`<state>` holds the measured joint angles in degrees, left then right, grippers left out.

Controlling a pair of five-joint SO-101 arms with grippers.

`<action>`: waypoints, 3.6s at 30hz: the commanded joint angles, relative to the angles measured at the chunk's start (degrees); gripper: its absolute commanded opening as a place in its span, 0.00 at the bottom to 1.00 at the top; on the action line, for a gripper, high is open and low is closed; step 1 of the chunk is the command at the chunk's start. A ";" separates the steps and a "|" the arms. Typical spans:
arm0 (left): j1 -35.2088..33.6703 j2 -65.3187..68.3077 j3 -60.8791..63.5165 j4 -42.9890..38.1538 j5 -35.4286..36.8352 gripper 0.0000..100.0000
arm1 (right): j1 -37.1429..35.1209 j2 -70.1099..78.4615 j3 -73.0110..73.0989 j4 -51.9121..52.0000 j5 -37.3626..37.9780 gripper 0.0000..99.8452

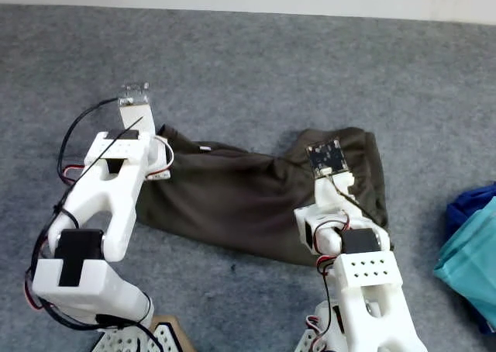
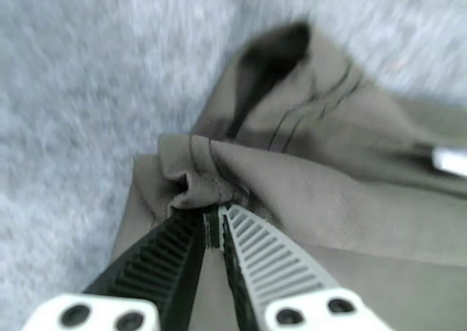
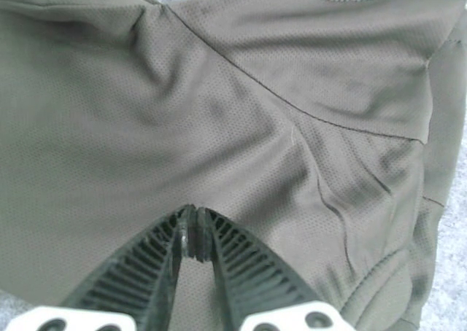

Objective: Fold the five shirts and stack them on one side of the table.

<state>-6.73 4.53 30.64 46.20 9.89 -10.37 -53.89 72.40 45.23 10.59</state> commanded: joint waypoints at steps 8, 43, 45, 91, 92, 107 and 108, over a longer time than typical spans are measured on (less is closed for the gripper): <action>1.19 -2.33 -2.33 -8.26 -0.26 0.01 | -0.13 -1.10 -0.13 -0.92 -0.44 0.01; 2.07 -12.00 -3.30 6.42 11.60 0.14 | 14.37 -0.84 -10.07 -1.10 -4.92 0.14; 2.86 -14.02 0.22 6.51 11.60 0.14 | 13.76 -0.57 -12.26 -1.45 -4.92 0.14; 5.58 -15.34 10.59 -6.95 5.89 0.14 | 17.54 79.87 -78.73 2.86 -1.32 0.01; 5.67 -15.34 10.59 -6.95 5.89 0.14 | 17.80 79.87 -78.73 2.86 -1.32 0.01; 5.58 -15.25 11.03 -8.88 5.89 0.14 | 20.62 78.37 -83.91 10.24 -1.14 0.12; 5.58 -15.25 11.03 -8.88 5.89 0.14 | 20.35 78.46 -83.91 10.24 -1.14 0.12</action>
<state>-1.98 -10.42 41.98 38.20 16.40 9.93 26.90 -8.40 55.08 8.84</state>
